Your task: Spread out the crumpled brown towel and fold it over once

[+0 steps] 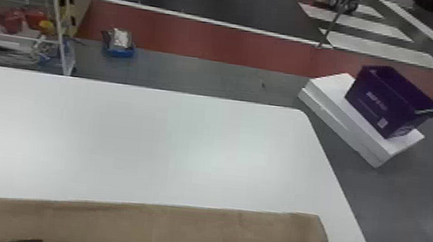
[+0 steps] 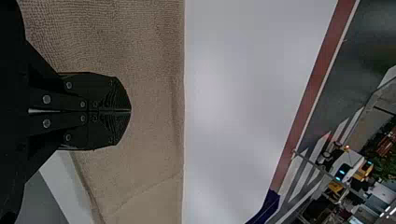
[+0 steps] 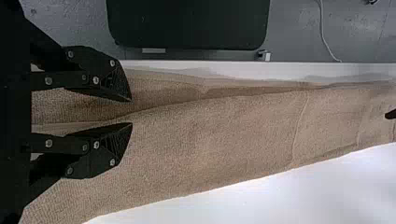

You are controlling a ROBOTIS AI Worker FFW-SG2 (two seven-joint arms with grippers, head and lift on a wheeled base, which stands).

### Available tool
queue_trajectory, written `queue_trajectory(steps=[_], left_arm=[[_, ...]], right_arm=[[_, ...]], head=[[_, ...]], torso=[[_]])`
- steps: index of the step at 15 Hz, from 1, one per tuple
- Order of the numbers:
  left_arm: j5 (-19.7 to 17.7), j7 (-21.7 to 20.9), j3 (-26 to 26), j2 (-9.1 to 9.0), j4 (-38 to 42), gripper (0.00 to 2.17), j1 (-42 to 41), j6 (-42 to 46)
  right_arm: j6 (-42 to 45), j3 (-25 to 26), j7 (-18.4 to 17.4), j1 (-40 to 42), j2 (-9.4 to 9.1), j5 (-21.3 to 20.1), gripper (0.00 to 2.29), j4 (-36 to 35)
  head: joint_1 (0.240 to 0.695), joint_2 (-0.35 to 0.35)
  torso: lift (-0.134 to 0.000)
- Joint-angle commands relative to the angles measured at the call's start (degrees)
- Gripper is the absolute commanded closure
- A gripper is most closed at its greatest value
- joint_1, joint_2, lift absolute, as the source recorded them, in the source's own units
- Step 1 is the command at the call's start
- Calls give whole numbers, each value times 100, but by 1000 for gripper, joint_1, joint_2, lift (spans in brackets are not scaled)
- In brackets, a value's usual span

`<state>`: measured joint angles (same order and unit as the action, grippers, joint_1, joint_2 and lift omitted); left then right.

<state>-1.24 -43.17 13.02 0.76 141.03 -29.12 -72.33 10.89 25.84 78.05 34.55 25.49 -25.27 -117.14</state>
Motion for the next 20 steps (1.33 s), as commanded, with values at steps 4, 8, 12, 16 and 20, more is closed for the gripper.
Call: queue_trajectory(steps=[4,8,12,16,20], left_arm=[[106,1,-89,4,-128,1882,29,12],[132,1,-63,12,-190,1882,55,12],[291,-8,-81,21,-286,1882,73,-6],[422,1,-107,12,-313,1882,82,-6],[484,-8,-168,12,-321,1882,99,-76]], right_arm=[[-31,-272,28,-230,-9,-153,998,60],[-101,-351,28,-309,-26,-197,1001,51],[-400,-263,28,-361,27,75,1146,25],[-1050,-149,28,-326,167,497,1170,-248],[-1173,-26,28,-80,229,629,772,-476]], head=[[695,-274],[695,-247],[695,-236],[695,-235],[695,-234]], torso=[[-123],[-123],[-123],[-123],[-123]])
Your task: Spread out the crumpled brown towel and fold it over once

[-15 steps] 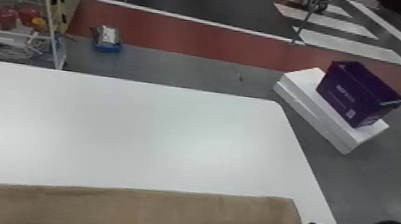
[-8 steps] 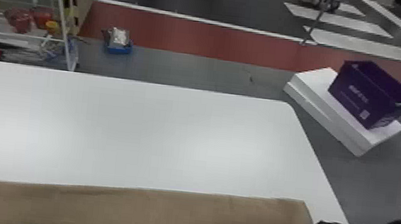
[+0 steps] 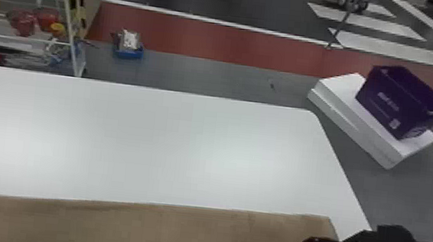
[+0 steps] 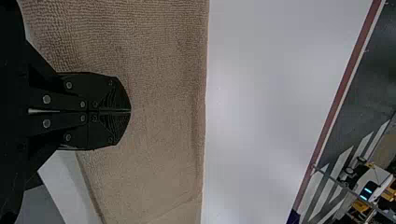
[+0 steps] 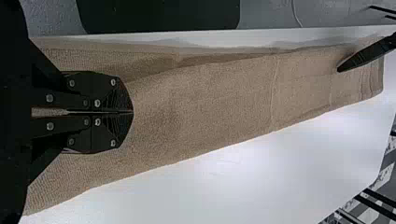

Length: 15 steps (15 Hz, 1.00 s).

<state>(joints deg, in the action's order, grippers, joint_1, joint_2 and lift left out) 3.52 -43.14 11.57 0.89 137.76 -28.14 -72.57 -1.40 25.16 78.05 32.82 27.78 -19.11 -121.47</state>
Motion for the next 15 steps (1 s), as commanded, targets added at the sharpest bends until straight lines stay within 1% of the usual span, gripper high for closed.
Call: queue_trajectory(steps=[1,2,6,7,8,10,12,15], left_arm=[[8,-37,-32,-1,23,1882,-17,-227],[8,-46,-41,-1,31,1882,-17,-245],[26,-37,-50,-1,23,1882,10,-245],[35,-37,-50,-1,23,1882,27,-245],[35,-37,-50,-1,14,1882,36,-245],[35,-37,-41,-1,5,1882,45,-245],[43,-46,-23,8,-48,1882,71,-245],[52,-55,-14,8,-118,1882,133,-245]], right_arm=[[143,50,28,129,-1,12,394,-61],[302,68,28,181,-1,-14,356,-52],[864,85,28,269,8,-278,377,36],[934,6,28,243,8,-462,421,115],[934,-126,28,199,25,-612,539,212],[952,-319,28,23,43,-788,586,396],[952,-424,28,-135,43,-832,589,511],[934,-433,28,-179,43,-832,599,546]], head=[[695,-237],[695,-240],[695,-253],[695,-254],[695,-256],[695,-259],[695,-254],[695,-242]], torso=[[-123],[-123],[-123],[-123],[-123],[-123],[-123],[-123]])
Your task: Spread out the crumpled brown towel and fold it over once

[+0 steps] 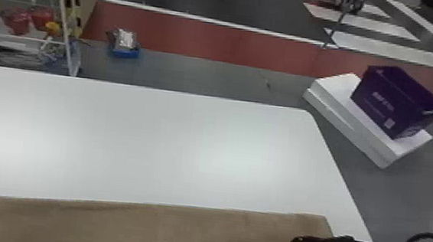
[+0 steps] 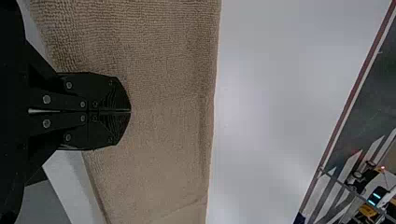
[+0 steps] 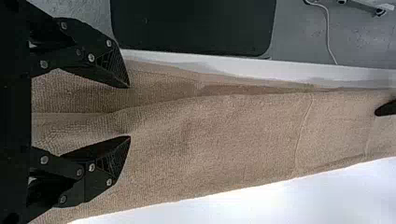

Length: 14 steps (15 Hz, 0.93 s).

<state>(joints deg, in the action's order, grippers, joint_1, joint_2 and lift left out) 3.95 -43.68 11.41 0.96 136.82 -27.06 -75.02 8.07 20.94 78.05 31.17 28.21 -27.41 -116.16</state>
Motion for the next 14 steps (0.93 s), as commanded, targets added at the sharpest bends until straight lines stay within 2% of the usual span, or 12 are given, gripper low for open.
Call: queue_trajectory(steps=[1,5,6,7,9,14], left_arm=[[9,0,-8,-8,-32,1882,43,0],[53,8,-34,-8,-59,1882,78,0],[44,0,-34,-8,-50,1882,78,-18],[44,0,-34,-8,-41,1882,78,-53],[44,0,-34,-17,-23,1882,78,-88],[150,26,-104,-8,-32,1882,166,-281]], right_arm=[[-30,-20,28,-50,0,-10,761,58],[-30,-90,28,-164,0,-71,775,155],[-100,-90,28,-164,0,-45,1109,129],[-136,-90,28,-181,0,-36,1335,111],[-364,-90,28,-190,35,52,1497,58],[-1137,6,28,-85,176,438,1528,-469]], head=[[695,-240],[695,-240],[695,-240],[695,-239],[695,-239],[695,-233]], torso=[[-123],[-123],[-123],[-123],[-123],[-123]])
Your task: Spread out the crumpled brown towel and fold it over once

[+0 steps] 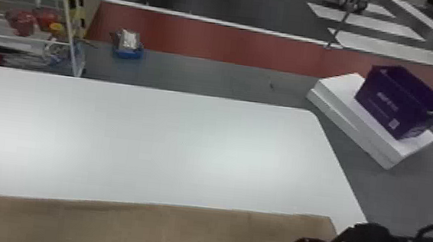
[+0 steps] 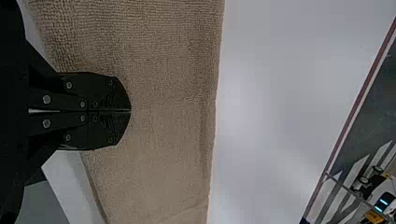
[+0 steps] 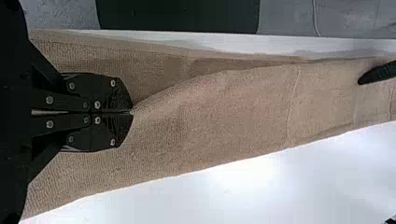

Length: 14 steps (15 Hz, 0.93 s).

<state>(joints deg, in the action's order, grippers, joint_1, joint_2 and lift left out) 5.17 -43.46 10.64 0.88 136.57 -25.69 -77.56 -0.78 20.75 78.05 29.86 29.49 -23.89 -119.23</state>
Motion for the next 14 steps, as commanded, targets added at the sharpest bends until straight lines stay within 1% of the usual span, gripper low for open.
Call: queue_trajectory(steps=[1,3,6,9,12,14], left_arm=[[37,4,-27,0,-7,1882,38,-27],[90,22,-27,0,-34,1882,99,-62],[125,40,-45,0,-69,1882,178,-115],[257,57,-177,0,-157,1882,293,-203],[353,75,-308,-8,-174,1882,354,-343],[380,75,-308,-8,-183,1882,398,-361]], right_arm=[[-446,52,28,55,75,166,1528,-249],[-956,105,28,108,224,403,1528,-399],[-1202,8,28,169,347,421,1528,-381],[-1377,-89,28,178,532,482,1528,-337],[-1448,-326,28,64,584,491,1528,-249],[-1676,-423,28,-86,672,552,1528,-232]], head=[[695,-231],[695,-230],[695,-233],[695,-236],[695,-245],[695,-245]], torso=[[-123],[-123],[-123],[-123],[-123],[-123]])
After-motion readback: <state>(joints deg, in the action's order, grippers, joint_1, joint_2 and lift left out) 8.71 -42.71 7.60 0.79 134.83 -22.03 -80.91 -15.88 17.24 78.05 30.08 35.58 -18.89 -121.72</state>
